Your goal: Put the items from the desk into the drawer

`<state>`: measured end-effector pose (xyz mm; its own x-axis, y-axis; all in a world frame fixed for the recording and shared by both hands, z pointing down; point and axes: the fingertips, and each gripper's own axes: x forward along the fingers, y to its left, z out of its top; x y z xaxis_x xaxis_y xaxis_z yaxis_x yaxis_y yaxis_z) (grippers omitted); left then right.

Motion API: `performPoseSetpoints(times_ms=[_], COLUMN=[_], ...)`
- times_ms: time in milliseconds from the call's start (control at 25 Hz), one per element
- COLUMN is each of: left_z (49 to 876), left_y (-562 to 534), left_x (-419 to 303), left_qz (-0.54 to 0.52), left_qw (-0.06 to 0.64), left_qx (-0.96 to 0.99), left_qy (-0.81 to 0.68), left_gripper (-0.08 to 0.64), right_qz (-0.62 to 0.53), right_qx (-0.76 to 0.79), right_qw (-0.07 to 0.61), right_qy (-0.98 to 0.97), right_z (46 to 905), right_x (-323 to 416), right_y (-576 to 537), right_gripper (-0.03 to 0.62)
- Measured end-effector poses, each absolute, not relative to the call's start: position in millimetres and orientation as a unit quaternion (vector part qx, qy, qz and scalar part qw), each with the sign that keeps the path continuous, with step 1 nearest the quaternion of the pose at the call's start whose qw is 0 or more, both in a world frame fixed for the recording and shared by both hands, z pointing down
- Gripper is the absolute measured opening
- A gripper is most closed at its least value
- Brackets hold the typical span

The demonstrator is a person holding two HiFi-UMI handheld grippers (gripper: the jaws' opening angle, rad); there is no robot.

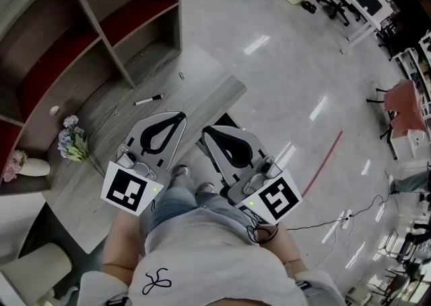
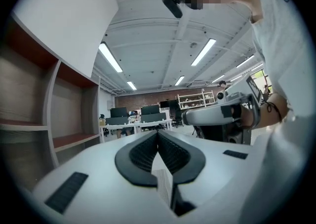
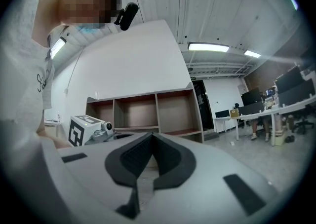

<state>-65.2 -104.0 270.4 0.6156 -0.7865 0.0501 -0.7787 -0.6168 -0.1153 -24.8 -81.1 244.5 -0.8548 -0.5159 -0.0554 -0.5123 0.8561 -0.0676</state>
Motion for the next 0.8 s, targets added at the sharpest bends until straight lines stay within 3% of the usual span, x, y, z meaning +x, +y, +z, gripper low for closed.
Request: performPoseSetpoints(times_ms=[440, 800], left_z=[328.4, 409.4], left_y=[-157.1, -191.1], left_x=[-118.3, -141.6], left_qz=[-0.117, -0.191], left_qw=[0.039, -0.009], left_qx=[-0.896, -0.902], left_qy=[0.426, 0.388], left_gripper=[0.011, 0.011], right_qz=[-0.029, -0.038], right_qx=[-0.291, -0.311], right_qw=[0.019, -0.001], right_qy=[0.956, 0.950], right_z=[249.3, 260.8], right_x=[-53.7, -72.3], right_y=[-111.4, -131.3], right_gripper=[0.008, 0.008])
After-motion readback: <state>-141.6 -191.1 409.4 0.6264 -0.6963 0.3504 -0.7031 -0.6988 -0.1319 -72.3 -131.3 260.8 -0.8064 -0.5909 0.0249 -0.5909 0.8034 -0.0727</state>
